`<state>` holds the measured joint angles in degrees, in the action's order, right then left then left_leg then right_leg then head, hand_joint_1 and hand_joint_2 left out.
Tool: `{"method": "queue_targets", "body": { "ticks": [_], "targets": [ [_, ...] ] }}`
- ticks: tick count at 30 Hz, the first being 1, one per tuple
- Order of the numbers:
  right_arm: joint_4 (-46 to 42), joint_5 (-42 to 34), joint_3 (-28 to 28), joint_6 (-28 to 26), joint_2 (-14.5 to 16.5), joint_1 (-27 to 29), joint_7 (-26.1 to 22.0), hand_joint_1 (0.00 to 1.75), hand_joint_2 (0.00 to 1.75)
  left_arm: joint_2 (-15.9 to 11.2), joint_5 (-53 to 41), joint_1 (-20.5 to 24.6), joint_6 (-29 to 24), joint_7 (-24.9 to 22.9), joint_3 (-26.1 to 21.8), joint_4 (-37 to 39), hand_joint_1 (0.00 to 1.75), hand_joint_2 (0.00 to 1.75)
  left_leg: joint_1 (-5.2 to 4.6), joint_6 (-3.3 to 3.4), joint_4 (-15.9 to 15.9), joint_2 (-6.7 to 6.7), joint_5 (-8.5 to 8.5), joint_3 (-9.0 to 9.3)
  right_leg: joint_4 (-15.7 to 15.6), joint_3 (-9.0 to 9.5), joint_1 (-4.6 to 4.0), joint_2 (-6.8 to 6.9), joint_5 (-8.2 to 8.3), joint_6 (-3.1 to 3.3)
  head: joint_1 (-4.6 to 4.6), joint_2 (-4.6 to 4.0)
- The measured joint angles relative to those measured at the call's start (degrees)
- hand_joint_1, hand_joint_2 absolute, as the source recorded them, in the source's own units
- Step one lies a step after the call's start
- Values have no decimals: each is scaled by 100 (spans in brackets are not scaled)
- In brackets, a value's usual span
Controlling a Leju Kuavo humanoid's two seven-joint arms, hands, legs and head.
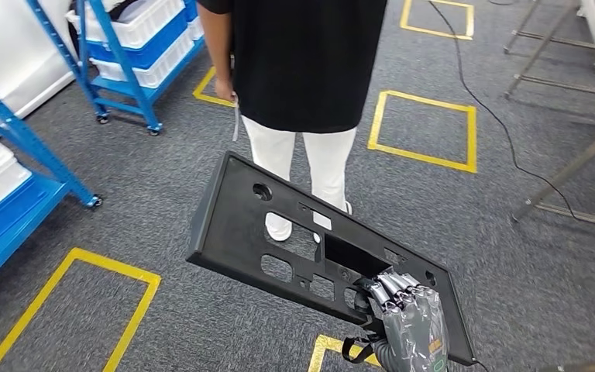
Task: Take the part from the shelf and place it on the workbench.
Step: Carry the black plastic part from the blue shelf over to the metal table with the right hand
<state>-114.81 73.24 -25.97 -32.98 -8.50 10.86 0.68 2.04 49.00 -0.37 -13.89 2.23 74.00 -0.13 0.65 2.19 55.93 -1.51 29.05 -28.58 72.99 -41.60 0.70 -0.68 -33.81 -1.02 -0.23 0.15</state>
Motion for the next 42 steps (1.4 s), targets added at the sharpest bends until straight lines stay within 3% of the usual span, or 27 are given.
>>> {"method": "queue_targets", "body": {
  "ticks": [1,2,4,5,6,8,10,12,14,16,19,21,23,25,27,28,29,31,33,34,35,36,37,39,40,42],
  "targets": [
    [0,0,1,1,-8,7,0,175,175,-3,0,-4,1,0,1,0,0,175,-3,-4,1,-81,5,-2,196,-81,20,23,-50,-20,1,0],
    [0,0,2,2,-17,13,0,175,175,-4,0,-3,1,0,2,0,0,175,-4,-13,3,-157,13,0,200,-63,38,41,-1,-38,0,0],
    [-1,0,4,2,-28,20,0,175,175,-4,0,8,1,0,4,0,0,175,-2,-46,11,-285,41,26,-401,303,64,137,332,-54,0,0],
    [-2,0,4,2,-31,17,0,175,175,-4,0,14,2,0,5,0,0,175,-12,-75,23,-340,66,36,-808,539,53,262,467,-50,-1,0],
    [-8,0,5,3,-32,16,0,175,175,-6,0,19,3,0,6,0,0,175,-24,-109,38,-387,93,44,-1129,719,38,355,559,-29,2,0],
    [-26,0,8,10,-38,18,8,175,175,-11,8,31,32,2,8,0,0,175,-51,-173,58,-478,132,66,-1377,833,-5,431,572,27,6,0],
    [-77,4,22,33,-57,54,36,175,175,-15,19,55,109,15,8,0,0,175,-34,-230,69,-532,166,95,-1390,813,-11,305,588,102,8,0],
    [-170,17,43,69,-90,109,71,175,175,-24,31,64,173,25,8,0,0,175,0,-276,288,-309,345,15,-1418,815,-2,197,607,180,7,0],
    [-259,35,50,115,-116,140,96,175,175,-32,60,56,197,9,8,0,0,175,17,-288,867,4,681,-245,-1429,815,-2,101,614,233,8,0],
    [-296,45,50,143,-126,148,108,175,175,-33,82,51,208,-8,8,0,0,175,20,-287,1281,91,882,-441,-1428,813,-9,45,614,251,8,0],
    [-329,53,50,160,-141,166,126,175,175,-43,101,42,203,-12,8,0,0,175,16,-285,1597,103,973,-605,-1425,814,-22,-17,612,254,8,0],
    [-461,90,82,154,-198,251,220,175,175,-66,127,13,158,23,-2,0,0,175,10,-239,1335,172,624,-554,-1402,834,-42,-229,604,254,8,0],
    [-676,131,203,12,-315,516,417,175,175,-79,0,-28,82,34,17,0,0,175,10,-168,582,491,163,-277,-1368,839,-46,-446,587,228,8,0],
    [-890,92,422,-291,-480,920,561,175,175,-64,-244,-66,20,6,85,0,0,175,-5,-141,258,728,93,-146,-1351,794,-19,-548,594,160,8,0],
    [-1080,-87,714,-544,-654,1292,489,175,175,-39,-434,-104,-15,4,168,0,0,175,-14,-112,203,622,76,-130,-1358,750,9,-671,624,75,8,0],
    [-1153,-210,860,-605,-718,1440,380,175,175,-28,-504,-116,-24,6,204,0,0,175,-10,-81,164,531,57,-114,-1335,728,5,-627,609,44,6,0],
    [-1211,-351,1001,-632,-766,1542,235,175,175,-19,-568,-120,-29,14,240,0,0,175,1,-44,125,435,35,-100,-1225,674,-9,-495,532,23,4,0],
    [-1270,-588,1197,-644,-818,1646,-13,175,175,-9,-644,-116,-53,26,294,0,0,175,-4,11,82,240,12,-84,-694,426,-29,-131,214,-4,0,0],
    [-1283,-782,1320,-641,-855,1680,-160,175,175,-7,-672,-104,-101,7,331,0,0,175,-20,27,80,48,18,-91,-13,107,-9,9,-88,-35,-1,0],
    [-1281,-888,1368,-635,-870,1695,-214,175,175,1,-667,-93,-123,-28,342,0,0,175,-23,26,80,-43,24,-97,146,44,4,29,-113,-46,-1,0],
    [-1277,-1002,1406,-630,-879,1707,-265,175,175,14,-657,-79,-139,-75,348,0,0,175,-23,21,81,-126,32,-101,98,87,14,49,-40,-55,-1,0],
    [-1273,-1117,1435,-625,-885,1711,-312,175,175,34,-636,-65,-149,-125,350,0,0,175,-22,13,82,-200,40,-100,-170,251,21,89,112,-58,-1,0],
    [-1269,-1215,1458,-621,-890,1709,-350,175,175,57,-614,-51,-158,-172,351,0,0,175,-21,-1,85,-265,50,-93,-583,502,24,173,285,-58,-2,0],
    [-1261,-1318,1491,-619,-899,1695,-399,175,175,90,-587,-37,-175,-216,351,0,0,175,-39,-49,97,-364,80,-61,-1256,901,-3,361,478,-32,-1,0],
    [-1257,-1334,1505,-618,-906,1690,-411,175,175,99,-583,-28,-182,-223,351,0,0,175,-48,-77,104,-405,94,-37,-1407,983,-22,407,498,-11,0,0],
    [-1252,-1352,1528,-617,-916,1689,-439,175,175,119,-574,-6,-199,-241,351,0,0,175,-53,-138,107,-492,111,8,-1443,970,-46,333,502,46,1,0]
  ]
}}
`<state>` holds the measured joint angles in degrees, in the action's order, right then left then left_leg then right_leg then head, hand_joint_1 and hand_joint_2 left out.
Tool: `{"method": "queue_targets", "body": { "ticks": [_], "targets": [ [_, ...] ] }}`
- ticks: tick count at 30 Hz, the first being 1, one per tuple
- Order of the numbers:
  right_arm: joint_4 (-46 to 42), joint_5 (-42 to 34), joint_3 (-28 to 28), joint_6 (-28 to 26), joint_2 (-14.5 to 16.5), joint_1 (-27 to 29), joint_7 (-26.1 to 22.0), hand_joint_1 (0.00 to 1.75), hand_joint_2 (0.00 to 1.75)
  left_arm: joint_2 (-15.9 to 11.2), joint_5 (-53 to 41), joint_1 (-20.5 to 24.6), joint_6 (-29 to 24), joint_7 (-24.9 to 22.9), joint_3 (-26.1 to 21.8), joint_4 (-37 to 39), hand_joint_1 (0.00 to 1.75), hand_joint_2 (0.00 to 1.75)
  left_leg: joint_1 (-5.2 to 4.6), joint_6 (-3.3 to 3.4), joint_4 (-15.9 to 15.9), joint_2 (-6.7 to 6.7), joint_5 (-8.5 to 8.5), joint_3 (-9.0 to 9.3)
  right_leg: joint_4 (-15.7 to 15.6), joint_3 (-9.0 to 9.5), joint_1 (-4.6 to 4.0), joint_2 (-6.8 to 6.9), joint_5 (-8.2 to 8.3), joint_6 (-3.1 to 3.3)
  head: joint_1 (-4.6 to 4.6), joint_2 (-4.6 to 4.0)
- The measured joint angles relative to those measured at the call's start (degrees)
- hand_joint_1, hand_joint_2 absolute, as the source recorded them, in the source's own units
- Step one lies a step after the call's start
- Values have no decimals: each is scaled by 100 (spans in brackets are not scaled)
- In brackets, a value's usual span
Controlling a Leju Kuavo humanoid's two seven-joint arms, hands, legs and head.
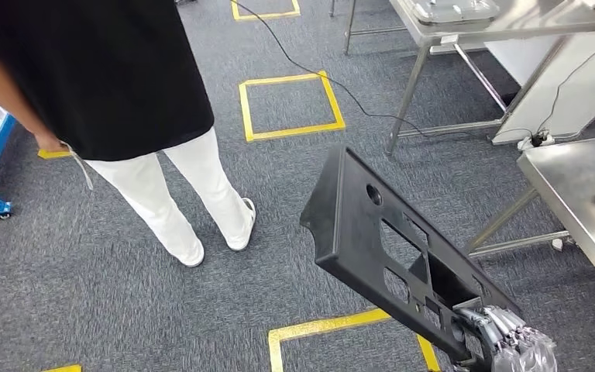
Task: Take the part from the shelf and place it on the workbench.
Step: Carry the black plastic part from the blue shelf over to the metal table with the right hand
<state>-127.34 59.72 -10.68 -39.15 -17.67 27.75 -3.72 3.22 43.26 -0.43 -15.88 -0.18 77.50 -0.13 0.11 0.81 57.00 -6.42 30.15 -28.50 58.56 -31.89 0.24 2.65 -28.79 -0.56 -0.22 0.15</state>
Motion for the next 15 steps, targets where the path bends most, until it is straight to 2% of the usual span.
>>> {"method": "queue_targets", "body": {
  "ticks": [1,3,5,6,7,8,9,10,12,13,14,15],
  "targets": [
    [0,-13,12,-1,-3,2,-31,175,175,8,12,9,-10,-28,0,0,0,175,10,-31,15,3,22,12,-14,-2,8,-49,14,33,1,0],
    [3,-79,41,-3,-4,-19,-153,175,175,22,70,9,-43,-128,-8,0,0,175,34,-83,255,215,211,-81,-46,2,33,-155,49,110,1,0],
    [23,-202,75,-4,-2,-65,-331,175,175,43,162,-16,-70,-224,-39,0,0,175,47,-102,945,508,585,-404,-50,-10,28,-269,66,159,2,0],
    [39,-271,94,-3,1,-86,-418,175,175,55,209,-32,-78,-239,-63,0,0,175,48,-102,1340,574,739,-601,-43,-19,16,-335,68,170,3,0],
    [59,-339,117,1,3,-104,-494,175,175,64,257,-51,-86,-220,-91,0,0,175,48,-95,1615,600,795,-749,-33,-24,1,-407,67,178,3,0],
    [80,-403,143,15,5,-133,-564,175,175,69,307,-67,-93,-172,-124,0,0,175,46,-80,1688,611,734,-809,-20,-27,-12,-483,65,182,3,0],
    [101,-458,168,41,5,-179,-623,175,175,72,356,-79,-93,-111,-161,0,0,175,43,-56,1531,629,565,-763,-7,-27,-23,-561,62,185,3,0],
    [121,-506,190,83,6,-245,-674,175,175,72,404,-87,-83,-45,-202,0,0,175,37,-21,1180,689,327,-625,3,-25,-30,-641,60,188,3,0],
    [155,-561,213,190,14,-396,-745,175,175,57,460,-85,-37,41,-276,1,0,175,26,51,430,951,0,-319,19,-35,-27,-782,62,173,2,0],
    [172,-569,218,241,21,-464,-764,175,175,50,467,-83,-22,61,-303,2,0,175,13,72,201,1050,-66,-225,22,-50,-13,-843,69,147,2,0],
    [188,-563,221,279,31,-515,-773,175,175,44,463,-78,-36,70,-321,2,0,175,2,83,110,1098,-65,-185,19,-69,7,-901,81,111,3,0],
    [200,-548,223,304,39,-551,-772,175,175,45,456,-72,-81,78,-335,2,0,175,-12,87,79,1055,-78,-174,8,-88,22,-964,98,69,3,0]
  ]
}}
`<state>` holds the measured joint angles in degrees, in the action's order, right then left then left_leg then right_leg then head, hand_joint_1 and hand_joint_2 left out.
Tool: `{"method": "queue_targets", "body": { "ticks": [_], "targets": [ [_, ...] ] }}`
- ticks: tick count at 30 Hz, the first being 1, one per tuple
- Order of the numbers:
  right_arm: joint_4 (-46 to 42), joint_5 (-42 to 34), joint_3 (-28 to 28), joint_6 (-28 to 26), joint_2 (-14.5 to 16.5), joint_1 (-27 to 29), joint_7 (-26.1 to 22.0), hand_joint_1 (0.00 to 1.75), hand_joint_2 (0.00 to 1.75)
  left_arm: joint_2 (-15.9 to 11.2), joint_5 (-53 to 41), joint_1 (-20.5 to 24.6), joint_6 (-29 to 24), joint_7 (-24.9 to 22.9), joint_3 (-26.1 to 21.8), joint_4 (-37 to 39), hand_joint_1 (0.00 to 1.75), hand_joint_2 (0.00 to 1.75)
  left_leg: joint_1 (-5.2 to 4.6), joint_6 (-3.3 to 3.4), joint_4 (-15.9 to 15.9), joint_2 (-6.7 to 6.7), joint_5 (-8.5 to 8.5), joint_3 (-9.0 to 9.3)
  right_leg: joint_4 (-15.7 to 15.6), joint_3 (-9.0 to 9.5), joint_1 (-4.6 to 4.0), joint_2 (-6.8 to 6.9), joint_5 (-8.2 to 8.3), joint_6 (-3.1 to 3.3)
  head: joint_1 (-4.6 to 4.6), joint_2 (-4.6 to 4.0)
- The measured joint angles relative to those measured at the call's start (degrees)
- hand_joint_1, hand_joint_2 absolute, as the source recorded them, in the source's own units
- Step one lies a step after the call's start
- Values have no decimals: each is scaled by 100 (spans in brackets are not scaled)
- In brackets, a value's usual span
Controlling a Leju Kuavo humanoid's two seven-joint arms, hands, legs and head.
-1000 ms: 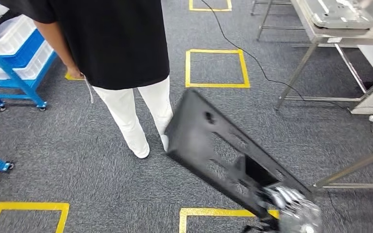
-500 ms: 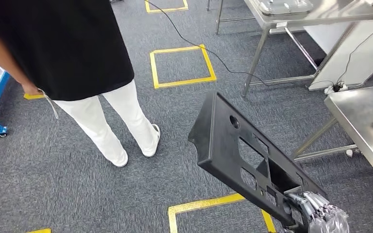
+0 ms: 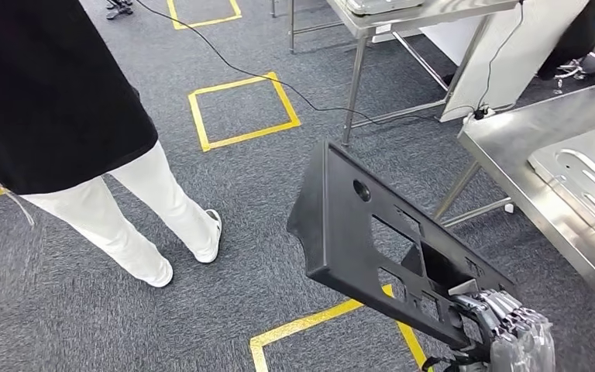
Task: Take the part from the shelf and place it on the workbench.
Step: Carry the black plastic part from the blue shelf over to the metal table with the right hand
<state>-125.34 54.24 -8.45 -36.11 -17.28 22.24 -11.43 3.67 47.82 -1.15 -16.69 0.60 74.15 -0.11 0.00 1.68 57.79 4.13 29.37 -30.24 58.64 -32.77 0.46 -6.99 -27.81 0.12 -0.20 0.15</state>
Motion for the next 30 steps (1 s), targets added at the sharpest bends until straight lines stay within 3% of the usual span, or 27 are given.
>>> {"method": "queue_targets", "body": {
  "ticks": [1,3,5,7,8,9,10,12,14,16,18,19,21,22,23,24,25,27,29,30],
  "targets": [
    [7,22,4,11,7,-21,8,175,175,5,-9,5,-62,12,-11,-1,0,175,12,18,-33,-59,-26,16,-6,-11,6,-31,10,-38,0,0],
    [10,70,27,18,13,-53,43,175,175,8,-27,8,-182,66,-30,-1,0,175,43,73,-135,-203,-90,50,145,-94,-14,173,-106,-91,-5,0],
    [12,99,57,27,15,-104,86,175,175,3,-38,-1,-226,126,-36,-1,0,175,49,115,-199,-368,-122,65,709,-371,-12,515,-454,-134,-11,0],
    [13,120,83,38,16,-133,118,175,175,-2,-46,-9,-231,157,-37,-1,0,175,40,122,-197,-530,-112,57,1390,-706,28,637,-745,-184,-13,0],
    [14,133,92,43,16,-133,126,175,175,-2,-54,-10,-231,164,-37,-1,0,175,40,116,-193,-608,-101,58,1537,-775,50,658,-755,-209,-13,0],
    [14,147,101,46,16,-133,133,175,175,-2,-61,-8,-230,166,-37,-2,0,175,44,103,-186,-684,-85,65,1447,-719,71,684,-646,-232,-13,0],
    [15,159,106,52,16,-134,144,175,175,-2,-71,-1,-229,165,-37,-2,0,175,50,84,-173,-752,-64,78,1130,-542,89,738,-453,-251,-13,0],
    [16,165,120,74,16,-146,169,175,175,-5,-86,15,-217,159,-37,-1,0,175,45,23,-136,-867,-5,118,311,-99,91,998,-128,-254,-13,0],
    [18,161,136,104,16,-174,191,175,175,-14,-98,28,-184,145,-37,0,0,175,22,-45,-107,-954,45,154,-35,81,56,1142,-53,-198,-11,0],
    [20,159,141,129,16,-203,195,175,175,-19,-104,44,-148,120,-37,0,0,175,18,-106,-105,-1052,75,187,-22,63,36,1024,-50,-119,-8,0],
    [21,158,142,165,17,-229,193,175,175,-24,-106,53,-132,81,-37,0,0,175,43,-165,27,-916,202,156,-57,66,51,900,-28,-36,-7,0],
    [21,159,140,188,18,-252,195,175,175,-25,-105,54,-130,66,-38,0,0,175,58,-185,245,-764,348,63,-76,71,63,841,-15,4,-6,0],
    [21,161,136,220,19,-296,199,175,175,-26,-99,49,-128,50,-39,0,0,175,70,-203,995,-495,734,-293,-81,67,56,723,-9,53,-4,0],
    [22,162,134,225,19,-308,199,175,175,-25,-95,46,-127,47,-40,0,0,175,71,-203,1376,-457,868,-487,-76,66,45,652,-11,63,-4,0],
    [22,162,132,226,19,-312,199,175,175,-24,-91,42,-126,45,-42,0,0,175,70,-198,1612,-443,898,-621,-69,69,35,576,-15,69,-4,0],
    [23,162,131,226,19,-315,199,175,175,-25,-89,40,-126,44,-45,0,0,175,69,-185,1623,-433,799,-658,-58,75,26,493,-21,73,-4,0],
    [23,162,130,226,19,-320,199,175,175,-25,-87,39,-126,43,-49,0,0,175,69,-163,1403,-406,595,-590,-43,83,22,407,-29,72,-4,0],
    [25,162,127,226,19,-329,199,175,175,-33,-86,33,-127,43,-60,0,0,175,70,-106,624,-176,150,-294,-7,83,19,252,-52,53,-5,0],
    [28,162,122,227,19,-343,199,175,175,-42,-84,30,-127,43,-68,0,0,175,67,-63,141,52,-13,-107,24,45,28,111,-57,0,-5,0],
    [30,163,120,228,19,-347,199,175,175,-45,-82,34,-127,41,-70,0,0,175,60,-50,89,81,3,-85,23,21,41,41,-46,-38,-5,0]
  ]
}}
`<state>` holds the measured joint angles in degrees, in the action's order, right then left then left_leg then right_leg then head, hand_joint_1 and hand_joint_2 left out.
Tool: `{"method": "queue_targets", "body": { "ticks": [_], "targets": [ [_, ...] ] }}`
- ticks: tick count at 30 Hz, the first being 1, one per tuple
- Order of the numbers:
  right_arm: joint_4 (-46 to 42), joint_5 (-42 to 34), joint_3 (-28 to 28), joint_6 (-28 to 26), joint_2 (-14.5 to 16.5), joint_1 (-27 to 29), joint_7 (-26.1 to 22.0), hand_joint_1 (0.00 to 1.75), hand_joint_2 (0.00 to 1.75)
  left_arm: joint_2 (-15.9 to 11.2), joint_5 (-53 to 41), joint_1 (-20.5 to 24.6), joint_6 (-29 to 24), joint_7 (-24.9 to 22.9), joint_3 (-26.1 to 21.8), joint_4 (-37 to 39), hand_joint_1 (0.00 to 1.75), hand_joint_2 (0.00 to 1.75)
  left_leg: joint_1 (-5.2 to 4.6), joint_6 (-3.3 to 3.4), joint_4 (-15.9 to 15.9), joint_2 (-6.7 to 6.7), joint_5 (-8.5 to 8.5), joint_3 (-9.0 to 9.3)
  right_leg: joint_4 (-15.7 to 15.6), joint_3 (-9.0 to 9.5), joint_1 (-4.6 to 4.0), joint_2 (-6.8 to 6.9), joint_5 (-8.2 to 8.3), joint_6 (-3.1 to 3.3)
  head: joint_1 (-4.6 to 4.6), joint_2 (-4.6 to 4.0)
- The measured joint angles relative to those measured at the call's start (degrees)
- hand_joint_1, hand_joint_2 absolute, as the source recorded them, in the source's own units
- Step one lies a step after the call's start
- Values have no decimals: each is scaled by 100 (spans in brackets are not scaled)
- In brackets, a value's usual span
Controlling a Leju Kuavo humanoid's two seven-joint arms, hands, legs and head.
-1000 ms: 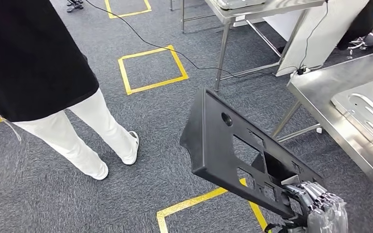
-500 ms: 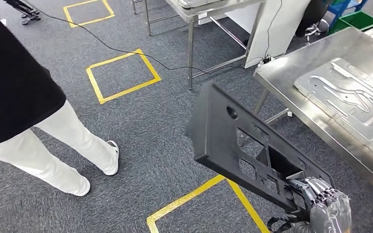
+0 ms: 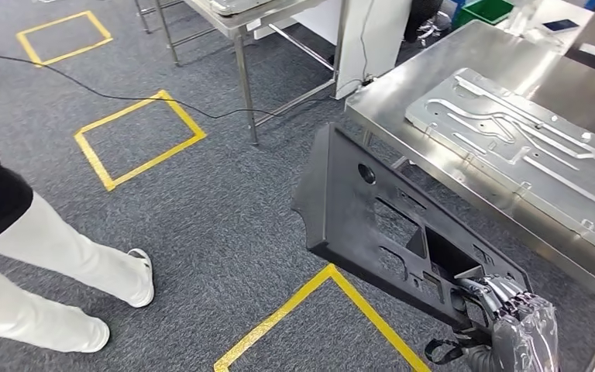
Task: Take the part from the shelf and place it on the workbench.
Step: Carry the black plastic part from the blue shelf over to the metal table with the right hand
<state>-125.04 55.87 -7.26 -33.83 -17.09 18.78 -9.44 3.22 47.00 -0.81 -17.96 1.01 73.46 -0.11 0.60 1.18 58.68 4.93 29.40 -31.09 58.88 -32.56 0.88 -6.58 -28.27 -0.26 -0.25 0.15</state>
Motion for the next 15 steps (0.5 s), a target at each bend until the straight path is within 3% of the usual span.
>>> {"method": "queue_targets", "body": {
  "ticks": [2,4,6,8,9,10,13,15],
  "targets": [
    [1,1,-4,-1,-1,1,0,175,175,8,2,10,1,-4,-2,0,0,175,10,46,-64,-134,-36,31,-18,-30,14,-99,25,-82,0,0],
    [1,2,-3,-1,-3,-6,-1,175,175,14,2,14,-1,-10,-4,0,0,175,41,127,-155,-294,-85,63,166,-125,-10,132,-110,-127,-9,0],
    [4,2,-7,-1,-5,-26,-1,175,175,13,2,4,-2,-15,-5,0,0,175,35,179,-195,-459,-98,76,791,-425,-14,497,-464,-155,-16,0],
    [16,2,-14,0,-4,-30,1,175,175,12,2,-3,-1,-15,-6,0,0,175,21,187,-191,-625,-83,78,1454,-753,11,616,-712,-195,-16,0],
    [25,2,-15,0,-5,-28,2,175,175,12,2,-3,-1,-15,-6,0,0,175,17,183,-188,-703,-72,85,1545,-798,24,631,-683,-211,-16,0],
    [33,3,-15,0,-5,-27,3,175,175,13,2,0,0,-15,-6,-1,0,175,17,173,-185,-775,-56,99,1389,-713,35,655,-542,-222,-16,0],
    [44,31,-18,-2,-6,-36,21,175,175,19,9,9,70,-42,-8,-1,0,175,-2,103,-165,-947,12,171,208,-77,23,930,-22,-195,-16,0],
    [51,51,-24,-2,-8,-48,48,175,175,21,13,16,171,-89,-10,-1,0,175,-25,42,-158,-1035,43,208,-79,61,-16,1003,26,-139,-15,0]
  ]
}}
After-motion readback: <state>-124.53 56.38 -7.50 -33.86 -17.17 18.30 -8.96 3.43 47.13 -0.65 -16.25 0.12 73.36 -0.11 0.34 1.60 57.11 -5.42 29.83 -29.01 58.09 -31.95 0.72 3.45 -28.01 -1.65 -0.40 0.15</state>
